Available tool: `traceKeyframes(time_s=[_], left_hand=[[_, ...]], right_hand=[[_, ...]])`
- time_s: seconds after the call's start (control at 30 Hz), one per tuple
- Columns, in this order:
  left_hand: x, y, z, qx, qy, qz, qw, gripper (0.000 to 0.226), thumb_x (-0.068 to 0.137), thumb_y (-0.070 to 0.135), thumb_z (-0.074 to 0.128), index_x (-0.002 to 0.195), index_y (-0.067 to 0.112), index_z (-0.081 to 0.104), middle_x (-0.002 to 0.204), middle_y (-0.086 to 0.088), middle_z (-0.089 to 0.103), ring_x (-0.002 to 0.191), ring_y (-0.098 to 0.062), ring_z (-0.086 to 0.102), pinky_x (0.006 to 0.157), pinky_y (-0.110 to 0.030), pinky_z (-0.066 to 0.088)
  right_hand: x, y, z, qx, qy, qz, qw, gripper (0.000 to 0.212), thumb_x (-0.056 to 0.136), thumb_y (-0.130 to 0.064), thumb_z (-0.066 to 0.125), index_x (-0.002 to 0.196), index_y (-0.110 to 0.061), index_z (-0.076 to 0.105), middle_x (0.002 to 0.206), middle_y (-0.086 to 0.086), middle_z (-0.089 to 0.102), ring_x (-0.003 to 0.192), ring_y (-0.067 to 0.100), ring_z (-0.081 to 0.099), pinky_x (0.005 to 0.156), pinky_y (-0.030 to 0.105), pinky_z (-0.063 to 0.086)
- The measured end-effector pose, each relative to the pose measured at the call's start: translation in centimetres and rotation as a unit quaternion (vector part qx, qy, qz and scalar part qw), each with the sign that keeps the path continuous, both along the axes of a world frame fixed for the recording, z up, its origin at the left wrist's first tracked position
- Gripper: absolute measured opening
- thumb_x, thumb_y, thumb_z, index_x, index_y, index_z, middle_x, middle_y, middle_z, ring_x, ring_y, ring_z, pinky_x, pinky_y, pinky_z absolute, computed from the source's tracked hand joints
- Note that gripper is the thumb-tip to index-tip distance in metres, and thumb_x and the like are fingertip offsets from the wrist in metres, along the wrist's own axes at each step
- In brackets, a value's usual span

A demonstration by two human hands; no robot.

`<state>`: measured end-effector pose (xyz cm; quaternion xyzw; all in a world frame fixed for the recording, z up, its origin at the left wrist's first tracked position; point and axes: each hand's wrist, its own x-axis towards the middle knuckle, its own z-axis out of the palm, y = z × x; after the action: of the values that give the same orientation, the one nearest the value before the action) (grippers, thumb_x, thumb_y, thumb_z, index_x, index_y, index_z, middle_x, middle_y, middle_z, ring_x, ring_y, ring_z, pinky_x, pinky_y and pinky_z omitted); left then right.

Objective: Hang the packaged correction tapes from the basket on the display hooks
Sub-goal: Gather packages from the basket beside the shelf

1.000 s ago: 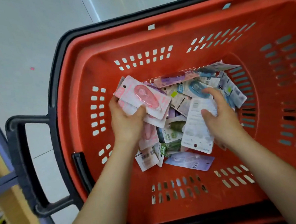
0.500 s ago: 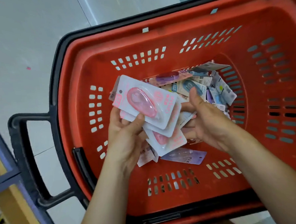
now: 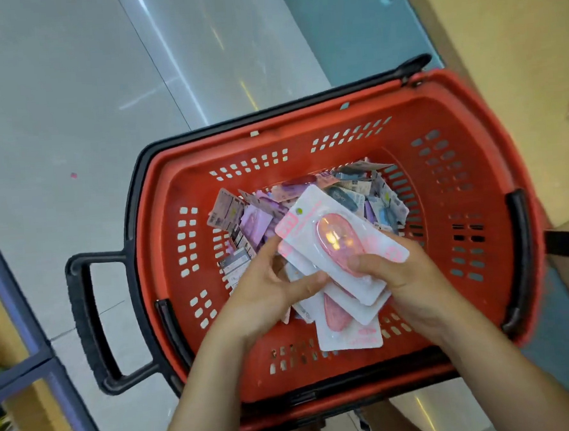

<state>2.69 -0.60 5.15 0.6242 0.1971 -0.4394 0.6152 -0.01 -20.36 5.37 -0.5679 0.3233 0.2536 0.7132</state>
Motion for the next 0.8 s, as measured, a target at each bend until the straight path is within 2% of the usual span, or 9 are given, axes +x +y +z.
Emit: traceKeyframes(time_s=[0.07, 0.17, 0.33, 0.4, 0.47, 0.53, 0.63, 0.73, 0.8], left_hand=[[1.4, 0.1, 2.9, 0.018, -0.009, -0.059, 0.998, 0.044, 0.078, 0.011, 0.081, 0.120, 0.013, 0.066, 0.112, -0.005, 0.074, 0.100, -0.017, 0.070, 0.072, -0.021, 0.055], [2.2, -1.5, 8.5, 0.053, -0.043, -0.011, 0.998, 0.023, 0.083, -0.005, 0.072, 0.104, 0.003, 0.073, 0.084, -0.007, 0.077, 0.066, -0.012, 0.070, 0.053, -0.017, 0.050], [1.4, -3.9, 18.5, 0.138, -0.172, 0.157, 0.963, 0.026, 0.083, -0.006, 0.071, 0.089, 0.019, 0.072, 0.079, -0.002, 0.075, 0.062, -0.013, 0.069, 0.054, -0.025, 0.052], [0.8, -3.9, 22.3, 0.114, -0.200, 0.244, 0.942, 0.027, 0.083, -0.003, 0.072, 0.091, 0.022, 0.076, 0.083, -0.003, 0.076, 0.070, -0.016, 0.071, 0.063, -0.029, 0.056], [0.3, -4.1, 26.0, 0.074, -0.229, 0.281, 0.929, 0.023, 0.082, -0.001, 0.072, 0.094, 0.017, 0.079, 0.090, -0.008, 0.076, 0.080, -0.016, 0.069, 0.073, -0.029, 0.055], [-0.3, -4.5, 29.0, 0.053, -0.295, 0.238, 0.924, 0.021, 0.076, 0.002, 0.074, 0.087, 0.020, 0.080, 0.096, -0.005, 0.070, 0.088, -0.011, 0.065, 0.077, -0.022, 0.049], [-1.5, -5.1, 31.8, 0.054, -0.396, 0.065, 0.914, 0.021, 0.070, 0.014, 0.084, 0.079, 0.032, 0.081, 0.111, 0.001, 0.064, 0.108, -0.010, 0.062, 0.088, -0.019, 0.047], [-1.8, -4.5, 33.8, 0.026, -0.401, -0.033, 0.915, 0.028, 0.071, 0.010, 0.083, 0.080, 0.036, 0.081, 0.142, 0.008, 0.054, 0.131, -0.007, 0.050, 0.104, -0.026, 0.043], [-1.5, -4.1, 35.4, -0.006, -0.396, -0.118, 0.910, 0.035, 0.071, 0.003, 0.069, 0.085, 0.032, 0.082, 0.148, 0.010, 0.048, 0.133, -0.002, 0.048, 0.100, -0.018, 0.043]], right_hand=[[0.2, -1.5, 2.6, 0.069, 0.017, -0.049, 0.996, 0.049, 0.050, -0.026, 0.087, 0.096, -0.012, 0.077, 0.095, 0.013, 0.074, 0.081, 0.025, 0.069, 0.070, 0.033, 0.053], [0.4, -3.1, 7.1, 0.132, 0.029, -0.095, 0.986, 0.078, 0.036, -0.037, 0.095, 0.106, -0.010, 0.075, 0.104, 0.018, 0.071, 0.086, 0.030, 0.068, 0.080, 0.041, 0.053], [0.4, -5.1, 16.0, 0.217, 0.025, -0.202, 0.955, 0.061, 0.044, -0.032, 0.094, 0.099, -0.011, 0.076, 0.092, 0.012, 0.073, 0.074, 0.020, 0.071, 0.064, 0.028, 0.058], [0.0, -5.7, 19.5, 0.244, 0.004, -0.252, 0.936, 0.031, 0.072, -0.029, 0.076, 0.097, -0.011, 0.075, 0.085, 0.009, 0.071, 0.068, 0.015, 0.069, 0.058, 0.022, 0.055], [-0.3, -5.5, 22.6, 0.266, -0.024, -0.279, 0.922, 0.027, 0.087, -0.024, 0.056, 0.101, -0.012, 0.075, 0.085, 0.006, 0.072, 0.070, 0.012, 0.068, 0.057, 0.018, 0.054], [-0.5, -4.5, 25.3, 0.276, -0.055, -0.301, 0.911, 0.030, 0.091, -0.019, 0.050, 0.115, -0.011, 0.067, 0.089, 0.005, 0.071, 0.071, 0.011, 0.069, 0.052, 0.019, 0.053], [-1.1, -2.5, 28.5, 0.229, -0.130, -0.321, 0.910, 0.038, 0.095, -0.013, 0.051, 0.132, -0.017, 0.057, 0.097, 0.004, 0.068, 0.071, 0.010, 0.067, 0.053, 0.022, 0.053], [-2.5, -1.4, 31.4, 0.184, -0.181, -0.361, 0.896, 0.045, 0.089, -0.013, 0.058, 0.132, -0.025, 0.058, 0.118, 0.003, 0.069, 0.092, 0.013, 0.068, 0.064, 0.026, 0.057], [-3.6, -1.0, 33.4, 0.159, -0.212, -0.369, 0.891, 0.048, 0.091, -0.011, 0.058, 0.136, -0.028, 0.056, 0.131, 0.005, 0.064, 0.109, 0.017, 0.065, 0.078, 0.031, 0.058]])
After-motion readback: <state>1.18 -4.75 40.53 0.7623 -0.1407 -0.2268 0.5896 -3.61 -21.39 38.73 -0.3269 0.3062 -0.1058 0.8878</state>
